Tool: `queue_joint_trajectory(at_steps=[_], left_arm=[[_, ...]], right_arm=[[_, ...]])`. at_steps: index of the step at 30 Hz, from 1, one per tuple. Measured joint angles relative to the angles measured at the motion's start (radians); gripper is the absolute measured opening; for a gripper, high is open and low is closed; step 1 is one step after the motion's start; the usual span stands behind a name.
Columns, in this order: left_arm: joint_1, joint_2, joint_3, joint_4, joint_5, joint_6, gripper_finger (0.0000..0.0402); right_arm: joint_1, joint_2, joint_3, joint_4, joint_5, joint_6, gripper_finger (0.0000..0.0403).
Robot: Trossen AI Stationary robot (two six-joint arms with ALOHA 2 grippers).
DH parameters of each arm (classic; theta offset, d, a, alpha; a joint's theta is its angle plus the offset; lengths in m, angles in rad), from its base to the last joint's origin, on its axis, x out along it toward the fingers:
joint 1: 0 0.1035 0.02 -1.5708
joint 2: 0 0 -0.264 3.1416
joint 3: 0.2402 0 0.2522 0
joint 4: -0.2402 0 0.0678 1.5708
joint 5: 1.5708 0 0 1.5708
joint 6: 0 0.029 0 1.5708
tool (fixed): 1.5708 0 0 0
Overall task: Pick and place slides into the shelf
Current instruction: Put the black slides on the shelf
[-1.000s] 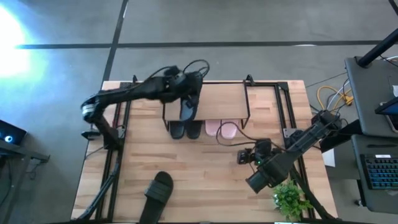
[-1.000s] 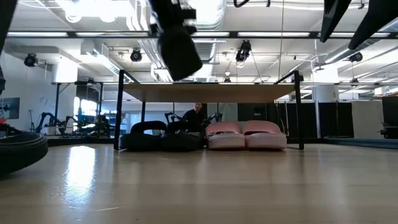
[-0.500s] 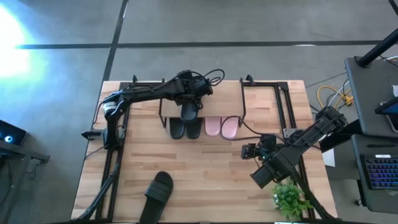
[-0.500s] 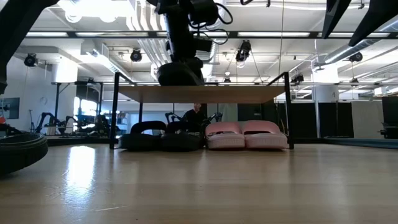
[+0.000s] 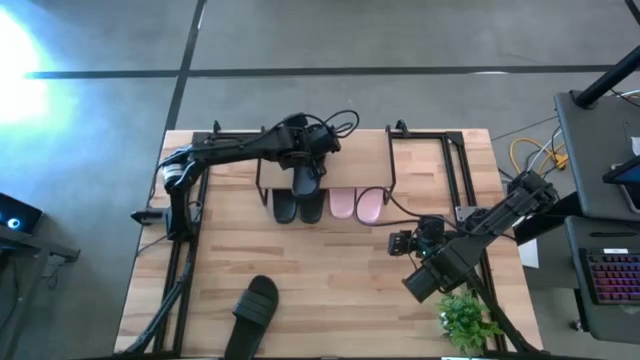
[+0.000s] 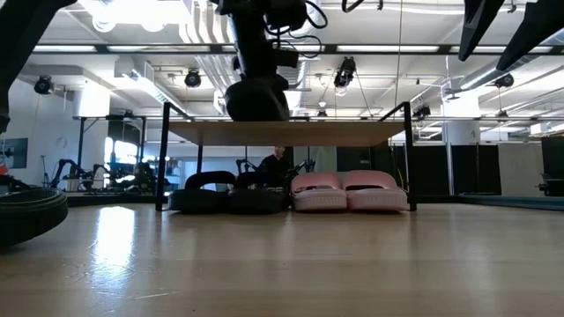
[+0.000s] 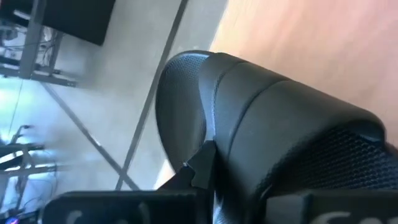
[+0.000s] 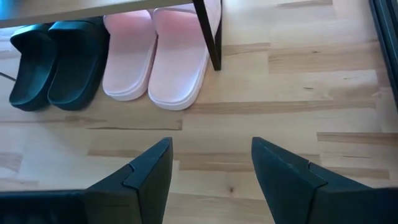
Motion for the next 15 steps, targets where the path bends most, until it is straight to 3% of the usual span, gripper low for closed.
queue_joint_trajectory(at_steps=[7,12,15], left_arm=[[-0.005,0.000,-0.006,0.048,0.021,-0.002,0.0052],[-0.007,-0.003,0.016,0.053,0.143,-0.004,0.0098],[-0.012,-0.003,0.012,0.045,0.141,-0.013,0.0120]], right_arm=[[0.002,0.000,-0.004,0.000,-0.023,-0.010,0.0210],[0.003,0.000,-0.011,0.000,-0.023,-0.014,0.0210],[0.003,0.000,-0.011,0.000,-0.025,-0.018,0.0210]])
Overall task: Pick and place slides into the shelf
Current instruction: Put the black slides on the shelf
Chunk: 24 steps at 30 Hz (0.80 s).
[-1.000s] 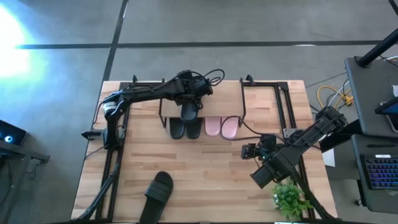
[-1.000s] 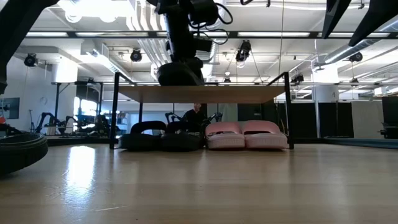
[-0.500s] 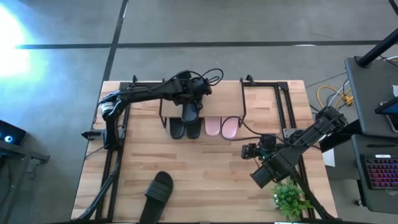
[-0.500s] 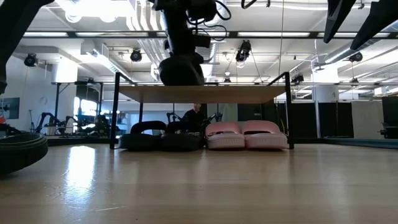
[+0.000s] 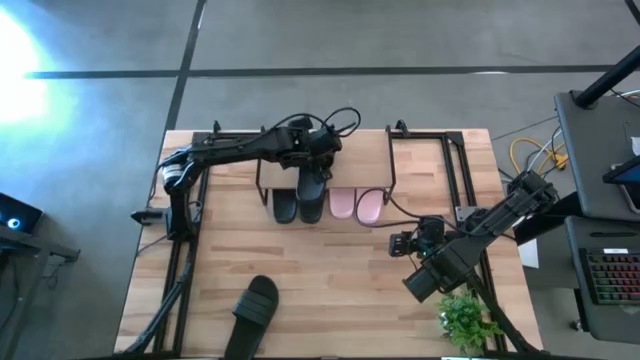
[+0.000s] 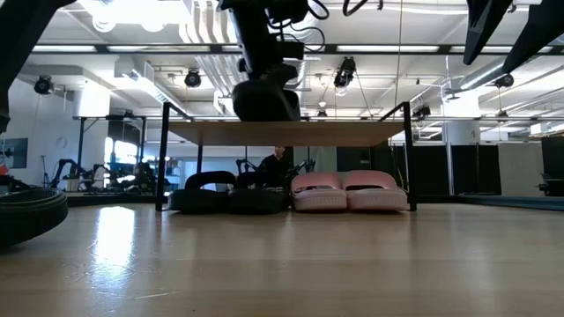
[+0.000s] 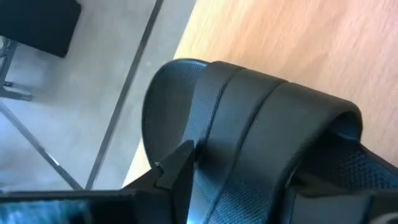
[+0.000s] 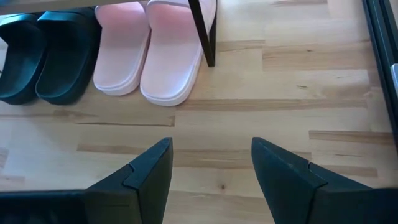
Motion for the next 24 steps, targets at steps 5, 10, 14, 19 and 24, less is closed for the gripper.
queue_joint_trajectory(at_steps=[5,10,14,19,24], left_arm=[[-0.001,0.000,-0.002,-0.034,-0.125,-0.012,0.0136],[0.000,0.000,-0.001,-0.048,-0.201,-0.006,0.0136],[0.000,0.000,-0.014,-0.072,-0.208,0.010,0.0136],[0.000,0.000,-0.018,-0.060,-0.243,0.072,0.0137],[0.000,0.000,-0.015,0.006,-0.247,0.152,0.0133]], right_arm=[[0.000,0.000,-0.003,0.000,-0.001,-0.003,0.0210],[0.000,0.000,-0.011,0.000,-0.001,-0.003,0.0210],[0.000,0.000,-0.013,0.000,-0.001,-0.003,0.0210],[0.000,0.000,-0.014,0.000,-0.001,-0.003,0.0210],[0.000,0.000,-0.017,0.000,-0.002,-0.003,0.0210]])
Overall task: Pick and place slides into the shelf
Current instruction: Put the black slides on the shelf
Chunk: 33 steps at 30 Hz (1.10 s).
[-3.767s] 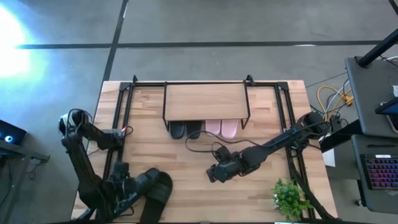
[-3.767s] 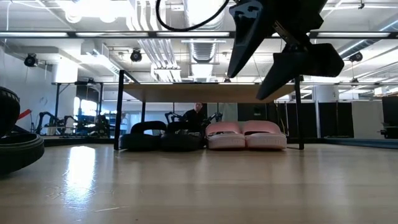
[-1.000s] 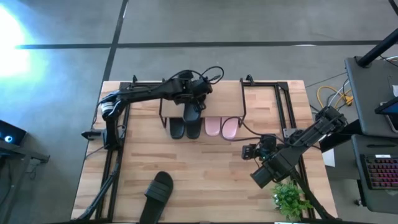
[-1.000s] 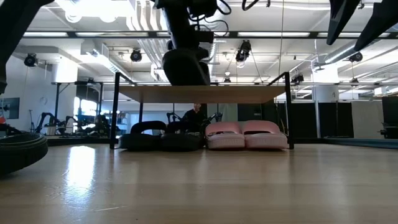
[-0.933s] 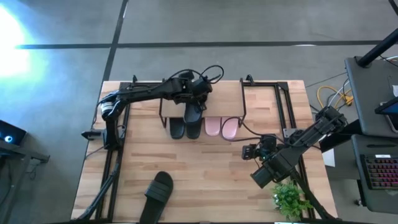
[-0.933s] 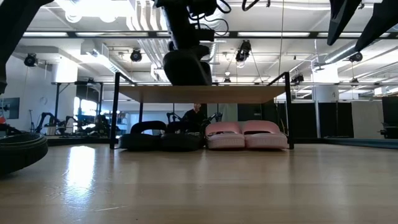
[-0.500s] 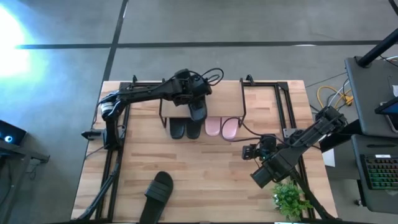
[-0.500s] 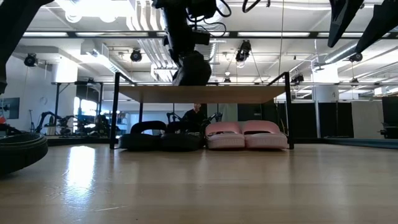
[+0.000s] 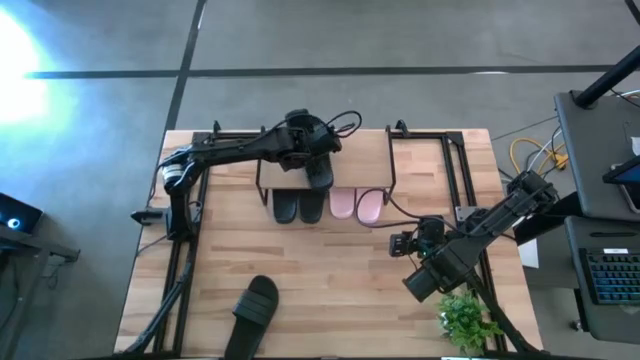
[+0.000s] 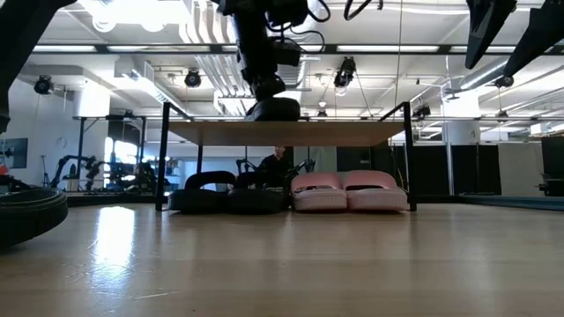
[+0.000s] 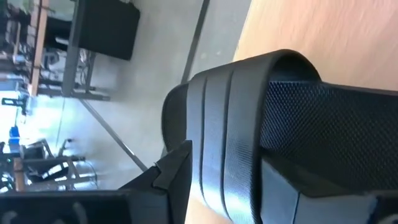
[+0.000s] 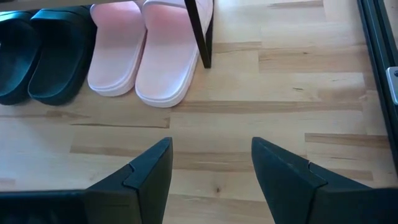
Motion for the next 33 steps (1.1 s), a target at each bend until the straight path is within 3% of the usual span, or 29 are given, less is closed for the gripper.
queue_joint_trajectory(at_steps=[19,33], left_arm=[[0.000,-0.009,-0.006,-0.037,0.038,0.242,0.0007],[-0.008,-0.012,-0.006,-0.101,0.105,0.188,0.0031]], right_arm=[[-0.001,0.000,-0.011,0.000,0.000,0.003,0.0210],[-0.001,0.000,-0.015,0.000,0.000,0.003,0.0210]])
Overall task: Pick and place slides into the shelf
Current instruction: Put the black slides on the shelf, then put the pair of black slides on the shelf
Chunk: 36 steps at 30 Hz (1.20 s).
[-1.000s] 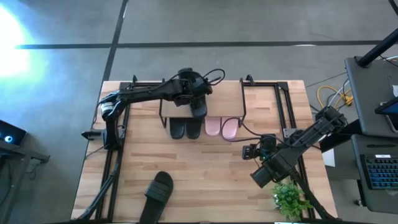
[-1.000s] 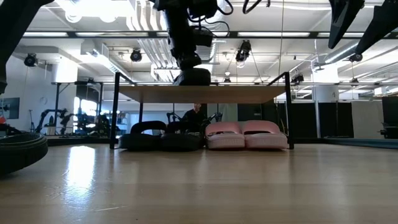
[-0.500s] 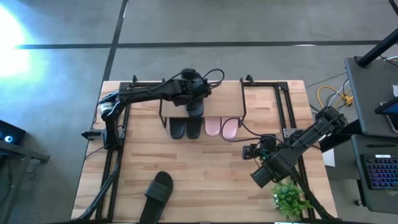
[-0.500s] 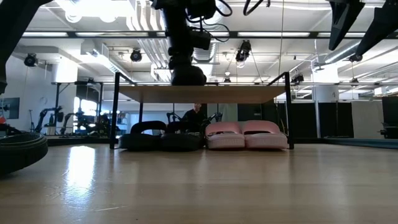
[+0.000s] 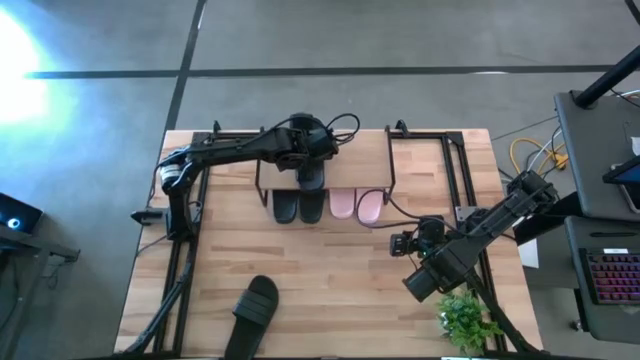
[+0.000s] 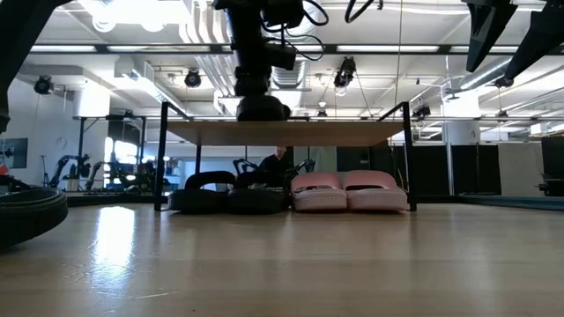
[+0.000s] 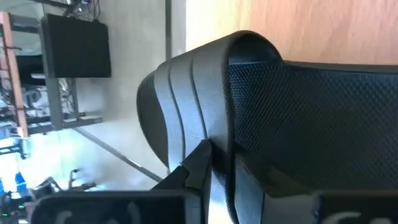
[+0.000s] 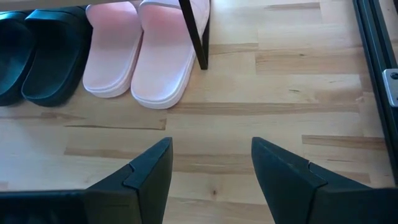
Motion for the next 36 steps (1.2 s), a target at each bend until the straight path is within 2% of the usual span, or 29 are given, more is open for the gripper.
queue_joint_trajectory(at_steps=[6,20,26,29,31,36], left_arm=[[-0.002,-0.003,0.000,-0.012,0.087,-0.046,0.0055],[-0.032,-0.072,-0.004,-0.038,0.114,-0.069,0.0164],[-0.048,-0.093,-0.004,-0.047,0.215,-0.110,0.0173],[-0.072,-0.116,-0.004,-0.122,0.301,-0.147,0.0173],[-0.111,-0.154,-0.005,-0.188,0.343,-0.179,0.0173],[-0.241,-0.282,-0.009,-0.323,0.372,-0.295,0.0173]], right_arm=[[0.000,0.000,-0.002,0.000,0.000,0.000,0.0210],[0.000,0.000,-0.004,0.000,-0.003,-0.002,0.0210],[0.000,0.000,-0.005,0.000,-0.004,-0.003,0.0210],[0.000,0.000,-0.005,0.000,-0.027,-0.008,0.0210],[0.003,0.000,-0.005,0.000,-0.040,-0.009,0.0210],[0.012,0.000,-0.005,0.001,-0.045,-0.014,0.0210]])
